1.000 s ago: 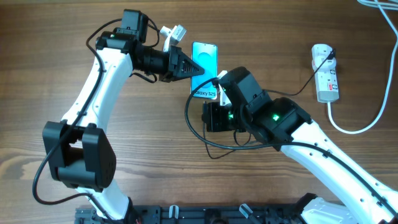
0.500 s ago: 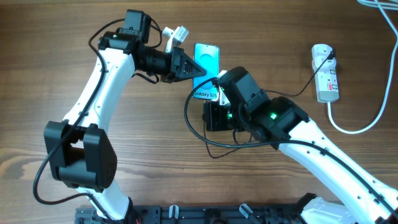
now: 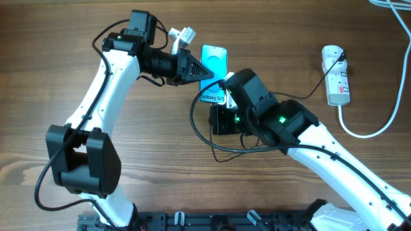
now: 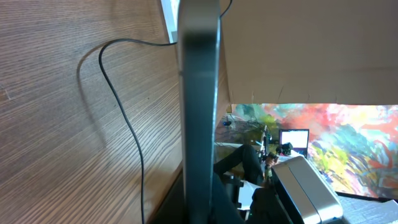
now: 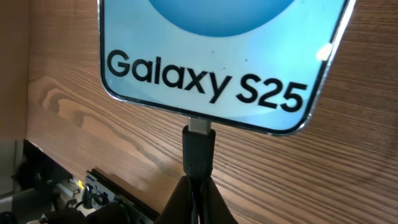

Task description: Plug charger to phone and switch on socket

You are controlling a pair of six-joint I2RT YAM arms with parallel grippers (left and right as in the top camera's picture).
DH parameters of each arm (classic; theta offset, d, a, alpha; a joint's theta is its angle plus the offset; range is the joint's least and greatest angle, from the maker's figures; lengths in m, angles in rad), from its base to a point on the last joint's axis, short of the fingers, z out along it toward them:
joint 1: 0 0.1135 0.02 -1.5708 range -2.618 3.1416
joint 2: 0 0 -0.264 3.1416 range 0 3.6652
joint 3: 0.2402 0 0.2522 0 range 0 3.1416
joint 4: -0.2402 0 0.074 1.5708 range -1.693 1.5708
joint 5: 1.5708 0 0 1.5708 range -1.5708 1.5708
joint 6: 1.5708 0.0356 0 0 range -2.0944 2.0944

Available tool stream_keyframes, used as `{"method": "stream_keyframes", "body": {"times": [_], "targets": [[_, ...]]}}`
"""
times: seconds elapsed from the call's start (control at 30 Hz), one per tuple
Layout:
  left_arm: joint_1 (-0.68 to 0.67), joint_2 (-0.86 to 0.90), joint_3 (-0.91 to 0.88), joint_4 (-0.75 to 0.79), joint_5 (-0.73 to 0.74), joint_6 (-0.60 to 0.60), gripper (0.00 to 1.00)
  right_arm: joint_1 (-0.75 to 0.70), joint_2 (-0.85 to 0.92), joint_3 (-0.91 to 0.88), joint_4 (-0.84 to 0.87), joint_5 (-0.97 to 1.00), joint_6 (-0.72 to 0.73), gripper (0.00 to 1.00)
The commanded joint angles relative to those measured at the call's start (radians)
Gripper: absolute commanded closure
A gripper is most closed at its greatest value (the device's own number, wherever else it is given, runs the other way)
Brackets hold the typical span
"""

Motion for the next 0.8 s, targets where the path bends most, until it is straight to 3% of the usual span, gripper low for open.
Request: {"method": "stream_keyframes", "body": {"times": [0.0, 0.77], "targets": [[-0.013, -0.028, 0.016, -0.001, 0.027, -0.003, 0.96, 0.005, 0.010, 0.010, 0.000, 0.036, 0.005, 0.95], [-0.020, -0.028, 0.016, -0.008, 0.027, -0.002, 0.96, 0.005, 0.010, 0.010, 0.003, 0.051, 0.004, 0.95]]}}
